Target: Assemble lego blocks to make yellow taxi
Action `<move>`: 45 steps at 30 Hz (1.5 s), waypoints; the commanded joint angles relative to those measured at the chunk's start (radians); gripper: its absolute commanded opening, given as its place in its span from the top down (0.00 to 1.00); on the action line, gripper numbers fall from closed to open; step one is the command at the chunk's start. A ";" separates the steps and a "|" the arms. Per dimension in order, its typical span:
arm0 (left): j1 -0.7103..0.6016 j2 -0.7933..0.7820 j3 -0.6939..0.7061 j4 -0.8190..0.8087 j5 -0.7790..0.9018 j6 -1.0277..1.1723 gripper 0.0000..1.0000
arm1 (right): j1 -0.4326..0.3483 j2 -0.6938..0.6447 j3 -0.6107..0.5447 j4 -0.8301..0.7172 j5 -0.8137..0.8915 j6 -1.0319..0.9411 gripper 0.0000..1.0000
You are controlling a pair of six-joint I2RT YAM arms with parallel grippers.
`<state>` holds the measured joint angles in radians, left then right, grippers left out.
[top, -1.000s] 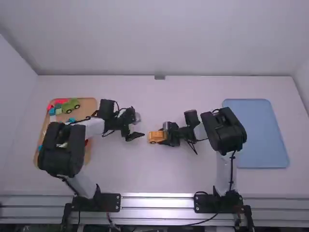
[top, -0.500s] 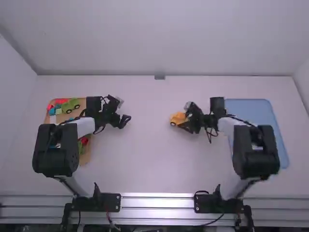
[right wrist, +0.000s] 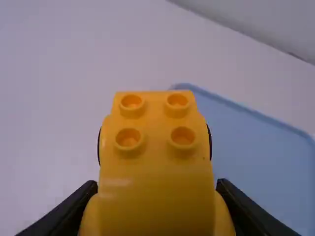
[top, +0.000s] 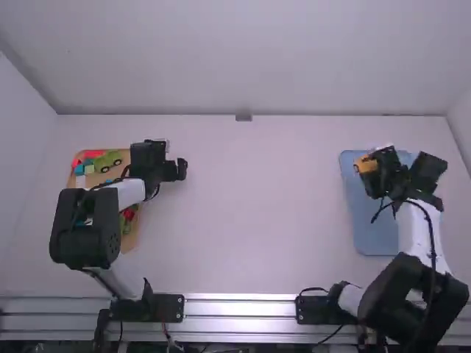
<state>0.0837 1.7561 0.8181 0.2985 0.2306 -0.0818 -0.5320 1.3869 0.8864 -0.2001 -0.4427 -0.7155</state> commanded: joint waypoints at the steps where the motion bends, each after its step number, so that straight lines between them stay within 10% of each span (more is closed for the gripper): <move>1: -0.005 -0.022 -0.008 0.008 -0.010 -0.082 0.01 | -0.068 0.073 -0.034 0.077 -0.063 0.102 0.61; 11: -0.005 -0.022 -0.008 -0.018 -0.011 -0.116 0.01 | -0.142 0.352 -0.027 0.263 -0.045 0.335 0.51; 17: -0.006 -0.023 -0.008 -0.018 -0.011 -0.113 0.01 | -0.132 0.352 0.000 0.198 0.078 0.334 0.01; 24: -0.005 -0.079 0.028 -0.135 -0.019 -0.080 0.01 | -0.072 0.352 0.133 -0.042 0.183 0.334 0.01; 34: -0.107 -0.315 0.240 -0.583 -0.152 0.082 0.01 | 0.128 0.304 0.479 -0.552 0.286 0.311 0.01; 45: -0.313 -0.581 0.255 -0.646 -0.154 0.238 0.01 | 0.568 0.074 0.488 -0.527 0.284 0.309 0.01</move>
<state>-0.2115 1.2030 1.0649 -0.3389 0.0914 0.1047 -0.0410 1.5070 1.3640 -0.7410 -0.1539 -0.4038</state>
